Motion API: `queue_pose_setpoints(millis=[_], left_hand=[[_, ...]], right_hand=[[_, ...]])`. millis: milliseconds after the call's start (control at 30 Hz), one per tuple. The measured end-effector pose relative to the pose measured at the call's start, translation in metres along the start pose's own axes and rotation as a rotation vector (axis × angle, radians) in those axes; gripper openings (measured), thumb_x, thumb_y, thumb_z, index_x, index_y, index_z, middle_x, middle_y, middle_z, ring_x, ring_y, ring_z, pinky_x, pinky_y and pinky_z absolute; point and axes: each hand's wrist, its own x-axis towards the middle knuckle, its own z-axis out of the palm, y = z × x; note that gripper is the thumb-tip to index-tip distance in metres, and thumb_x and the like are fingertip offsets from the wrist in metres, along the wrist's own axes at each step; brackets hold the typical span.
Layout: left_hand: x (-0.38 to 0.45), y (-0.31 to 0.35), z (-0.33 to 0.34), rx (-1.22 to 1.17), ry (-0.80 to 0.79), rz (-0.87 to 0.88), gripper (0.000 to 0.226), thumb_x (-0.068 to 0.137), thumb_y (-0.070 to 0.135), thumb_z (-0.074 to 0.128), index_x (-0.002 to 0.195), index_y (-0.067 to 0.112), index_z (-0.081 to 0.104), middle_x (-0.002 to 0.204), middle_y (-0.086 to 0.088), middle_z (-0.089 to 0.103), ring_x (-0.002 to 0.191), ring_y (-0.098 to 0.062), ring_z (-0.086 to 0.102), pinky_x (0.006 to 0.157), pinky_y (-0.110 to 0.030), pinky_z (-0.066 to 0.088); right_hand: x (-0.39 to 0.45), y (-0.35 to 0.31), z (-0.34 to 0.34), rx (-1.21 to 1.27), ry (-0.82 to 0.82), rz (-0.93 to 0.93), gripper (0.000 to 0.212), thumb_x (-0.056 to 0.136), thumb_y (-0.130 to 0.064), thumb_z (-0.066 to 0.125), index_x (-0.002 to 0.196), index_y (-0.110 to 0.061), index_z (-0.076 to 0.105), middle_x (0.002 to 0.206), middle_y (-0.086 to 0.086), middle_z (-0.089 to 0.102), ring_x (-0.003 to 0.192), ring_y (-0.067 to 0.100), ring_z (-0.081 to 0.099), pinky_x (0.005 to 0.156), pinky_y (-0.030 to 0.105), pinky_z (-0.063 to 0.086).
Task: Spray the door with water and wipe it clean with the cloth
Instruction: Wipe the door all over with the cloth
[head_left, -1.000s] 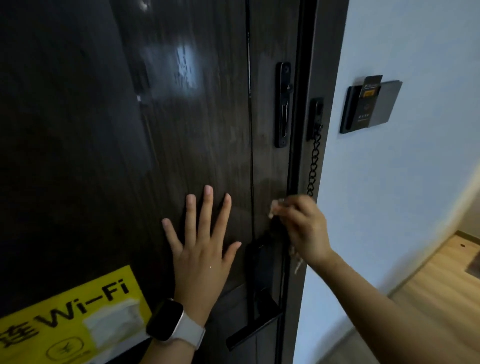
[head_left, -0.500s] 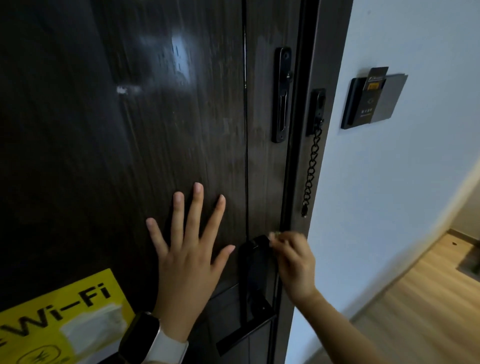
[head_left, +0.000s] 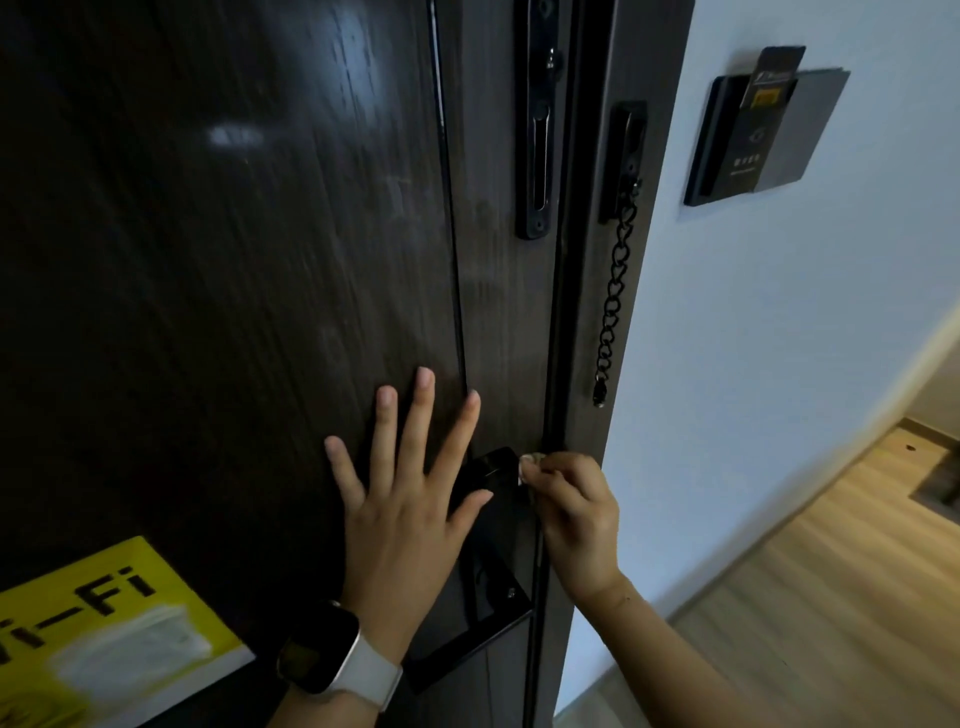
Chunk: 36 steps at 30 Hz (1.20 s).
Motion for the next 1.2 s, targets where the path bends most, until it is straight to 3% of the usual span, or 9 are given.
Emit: queue_pose_setpoints(millis=[133,267,367,500,633,733,833,1000,1200], left_hand=[[-0.002,0.000,0.001,0.008,-0.026,0.002,0.090,0.082,0.059,0.065,0.156,0.032,0.020,0.165,-0.006,-0.009,0.151,-0.030,-0.012,0.115,-0.059,-0.018],[-0.004,-0.001,-0.001,-0.001,-0.056,0.016,0.080,0.086,0.059,0.050,0.156,0.032,0.021,0.165,-0.006,-0.011,0.151,-0.030,-0.012,0.115,-0.058,-0.018],[-0.012,-0.004,-0.006,-0.118,-0.041,0.020,0.073,0.091,0.045,0.060,0.154,0.031,0.027,0.165,-0.005,-0.008,0.152,-0.027,-0.008,0.119,-0.052,-0.015],[-0.052,-0.014,-0.024,-0.425,-0.103,0.030,0.060,0.093,0.026,0.060,0.149,0.027,0.038,0.164,-0.004,0.018,0.151,-0.022,0.016,0.123,-0.047,0.013],[-0.124,-0.045,-0.050,-0.697,-0.258,-0.142,0.046,0.094,0.031,0.055,0.139,0.029,0.053,0.149,0.015,0.043,0.133,-0.007,0.045,0.104,-0.032,0.045],[-0.189,-0.082,-0.077,-0.794,-0.323,-0.269,0.039,0.095,0.035,0.060,0.135,0.031,0.058,0.137,0.020,0.053,0.126,-0.001,0.051,0.101,-0.027,0.046],[-0.261,-0.128,-0.107,-0.855,-0.385,-0.364,0.039,0.093,0.040,0.059,0.131,0.031,0.060,0.131,0.022,0.055,0.124,0.003,0.051,0.101,-0.021,0.045],[-0.368,-0.196,-0.149,-0.885,-0.445,-0.574,0.033,0.094,0.045,0.060,0.126,0.041,0.057,0.127,0.036,0.050,0.121,0.015,0.045,0.098,-0.002,0.034],[-0.449,-0.253,-0.170,-0.847,-0.528,-0.765,0.030,0.089,0.051,0.054,0.117,0.058,0.048,0.128,0.042,0.042,0.121,0.023,0.036,0.097,-0.003,0.030]], right_hand=[[-0.047,0.017,0.004,-0.040,-0.130,0.030,0.017,0.096,-0.013,0.059,0.094,-0.005,0.073,0.094,0.005,0.062,0.086,0.019,0.060,0.080,0.017,0.046],[-0.093,0.032,0.003,-0.113,-0.363,0.160,0.010,0.089,-0.014,0.061,0.082,-0.013,0.068,0.091,-0.009,0.051,0.075,0.018,0.058,0.063,0.021,0.044],[-0.100,0.019,-0.009,-0.072,-0.305,0.360,0.010,0.089,-0.011,0.063,0.081,-0.018,0.066,0.085,-0.012,0.050,0.072,0.011,0.056,0.063,0.021,0.045],[-0.092,-0.033,-0.034,0.126,-0.092,0.637,0.025,0.088,-0.007,0.070,0.078,-0.028,0.065,0.085,-0.008,0.054,0.062,0.025,0.059,0.050,0.042,0.050],[-0.098,-0.106,-0.042,0.275,-0.013,0.746,0.023,0.085,-0.006,0.072,0.077,-0.028,0.070,0.083,0.000,0.057,0.066,0.035,0.060,0.055,0.040,0.050],[-0.126,-0.167,-0.036,0.287,-0.078,0.796,0.015,0.083,-0.004,0.074,0.083,-0.019,0.074,0.087,0.000,0.061,0.078,0.030,0.064,0.068,0.045,0.055],[-0.163,-0.232,-0.021,0.304,-0.124,0.852,0.011,0.082,-0.003,0.074,0.083,-0.014,0.074,0.090,0.005,0.066,0.085,0.020,0.065,0.079,0.038,0.056],[-0.215,-0.329,0.010,0.424,-0.230,0.942,0.016,0.082,-0.004,0.073,0.082,-0.021,0.075,0.089,0.004,0.069,0.083,0.013,0.067,0.078,0.030,0.054],[-0.259,-0.401,0.059,0.542,-0.386,0.988,0.017,0.083,-0.005,0.073,0.081,-0.021,0.075,0.090,0.003,0.070,0.087,0.017,0.068,0.077,0.027,0.053]])
